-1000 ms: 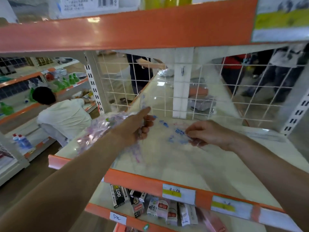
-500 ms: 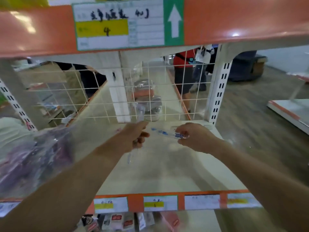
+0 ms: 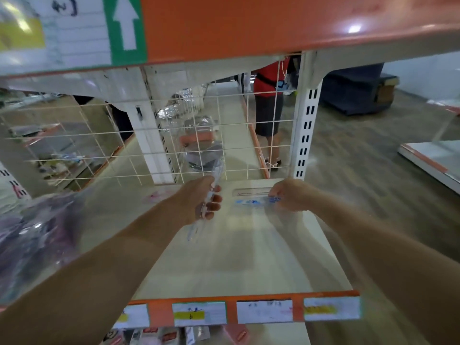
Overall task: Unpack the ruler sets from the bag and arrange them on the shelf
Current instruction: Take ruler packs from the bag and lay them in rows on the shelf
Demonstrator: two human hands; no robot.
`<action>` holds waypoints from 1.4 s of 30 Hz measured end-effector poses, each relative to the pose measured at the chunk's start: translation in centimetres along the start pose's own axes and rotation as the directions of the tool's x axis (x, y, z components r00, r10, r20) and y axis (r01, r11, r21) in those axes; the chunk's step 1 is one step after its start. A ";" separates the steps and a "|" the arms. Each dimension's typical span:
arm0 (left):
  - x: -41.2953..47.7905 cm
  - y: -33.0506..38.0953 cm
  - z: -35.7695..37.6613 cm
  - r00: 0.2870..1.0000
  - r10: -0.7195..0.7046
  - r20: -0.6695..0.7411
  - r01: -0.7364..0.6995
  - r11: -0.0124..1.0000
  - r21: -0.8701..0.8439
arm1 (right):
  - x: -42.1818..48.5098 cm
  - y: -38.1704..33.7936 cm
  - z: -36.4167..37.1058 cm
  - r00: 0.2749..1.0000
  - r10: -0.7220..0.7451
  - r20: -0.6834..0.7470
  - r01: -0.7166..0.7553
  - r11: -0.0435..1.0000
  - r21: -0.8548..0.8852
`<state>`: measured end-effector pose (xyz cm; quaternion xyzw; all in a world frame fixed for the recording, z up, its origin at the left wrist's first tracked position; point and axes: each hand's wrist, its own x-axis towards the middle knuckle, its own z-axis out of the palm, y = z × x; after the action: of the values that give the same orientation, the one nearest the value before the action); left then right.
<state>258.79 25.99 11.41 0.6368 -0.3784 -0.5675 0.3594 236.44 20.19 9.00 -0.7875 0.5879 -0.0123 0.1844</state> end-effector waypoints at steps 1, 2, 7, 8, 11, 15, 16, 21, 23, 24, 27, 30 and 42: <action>0.0 0.0 0.1 1.000 -0.003 0.001 0.003 1.000 0.005 | 0.4 0.1 0.2 1.000 -0.009 -0.001 0.009 1.000 -0.004; 0.0 0.0 0.1 1.000 -0.005 0.006 0.005 1.000 0.009 | 0.7 0.0 0.3 1.000 -0.020 0.001 0.020 1.000 -0.020; -0.6 0.0 0.5 0.998 -0.006 0.069 0.007 1.000 -0.016 | 1.4 -0.3 0.5 0.998 -0.062 -0.013 0.059 0.987 -0.150; -0.8 0.1 0.7 0.996 -0.001 0.090 0.001 1.000 -0.004 | 1.1 -0.5 0.1 0.997 -0.070 -0.038 0.067 0.994 -0.083; -1.1 0.2 1.5 0.995 0.047 0.092 -0.058 0.991 0.120 | -0.5 -1.5 -1.9 0.992 -0.063 -0.106 0.111 0.834 0.541; -1.2 0.5 3.0 0.985 0.150 0.085 -0.165 0.963 0.215 | -2.3 -2.4 -3.5 1.000 -0.011 -0.021 0.024 0.498 0.867; -1.3 0.7 3.2 0.982 0.162 0.095 -0.179 0.960 0.216 | -2.6 -2.4 -3.4 1.000 -0.013 -0.022 0.025 0.514 0.857; -1.5 1.4 2.6 0.982 0.169 0.084 -0.188 0.923 0.335 | -2.8 -0.4 -3.4 0.992 0.072 -0.105 0.055 0.495 0.867; -1.4 1.3 1.9 0.986 0.152 0.070 -0.167 0.912 0.374 | -2.8 0.5 -3.7 0.985 0.089 -0.151 0.065 0.613 0.787; -1.2 1.3 1.6 0.985 0.162 0.055 -0.170 0.911 0.375 | -2.8 0.6 -3.9 0.979 0.068 -0.193 0.080 0.740 0.668; -0.9 1.4 1.4 0.978 0.208 -0.007 -0.192 0.918 0.346 | -2.9 0.0 -3.9 0.933 -0.167 -0.318 0.210 0.972 0.106; -0.6 1.5 1.4 0.978 0.208 -0.023 -0.181 0.896 0.405 | -3.4 -1.0 -3.4 0.862 -0.332 -0.383 0.265 0.939 -0.218; 1.1 1.9 3.4 0.967 0.255 0.008 -0.232 0.866 0.443 | -2.3 -3.1 -2.1 0.887 -0.407 -0.217 0.350 0.901 -0.256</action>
<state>255.34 24.10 12.25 0.6628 -0.5648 -0.4010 0.2845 238.14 22.51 12.36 -0.8936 0.4393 -0.0911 0.0140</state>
